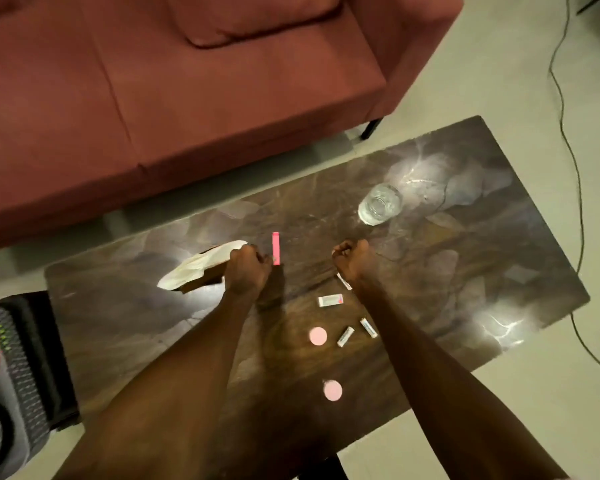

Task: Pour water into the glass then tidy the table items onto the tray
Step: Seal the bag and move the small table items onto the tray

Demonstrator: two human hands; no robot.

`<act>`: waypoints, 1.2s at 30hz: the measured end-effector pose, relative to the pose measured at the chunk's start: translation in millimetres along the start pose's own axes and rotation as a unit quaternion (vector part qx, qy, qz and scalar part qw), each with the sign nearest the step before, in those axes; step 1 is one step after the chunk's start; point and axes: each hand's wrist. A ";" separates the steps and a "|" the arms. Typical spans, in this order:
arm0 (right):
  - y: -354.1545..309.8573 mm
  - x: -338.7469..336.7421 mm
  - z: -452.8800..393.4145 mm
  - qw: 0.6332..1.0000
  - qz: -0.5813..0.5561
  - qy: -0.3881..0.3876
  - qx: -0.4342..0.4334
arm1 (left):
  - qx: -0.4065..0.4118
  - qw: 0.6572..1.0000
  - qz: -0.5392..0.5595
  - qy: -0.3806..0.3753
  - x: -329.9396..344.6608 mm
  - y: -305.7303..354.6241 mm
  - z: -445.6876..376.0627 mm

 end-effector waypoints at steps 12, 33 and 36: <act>101.1 -30.1 -10.4 0.995 -0.045 0.043 0.075 | -0.061 0.994 -0.066 0.057 54.5 26.9 -34.6; -50.6 54.7 13.4 0.992 -0.091 -0.003 -0.089 | 0.002 0.996 0.031 0.086 -16.7 3.0 0.2; -109.1 75.7 29.0 0.983 -0.098 -0.011 -0.152 | 0.019 0.991 0.057 0.121 -61.1 -15.2 4.9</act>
Point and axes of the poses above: each hand's wrist, its own z-axis away from the middle knuckle, its own x-axis out of the palm, y = z × x, and after that the axes turned 8 degrees about -x, right-handed
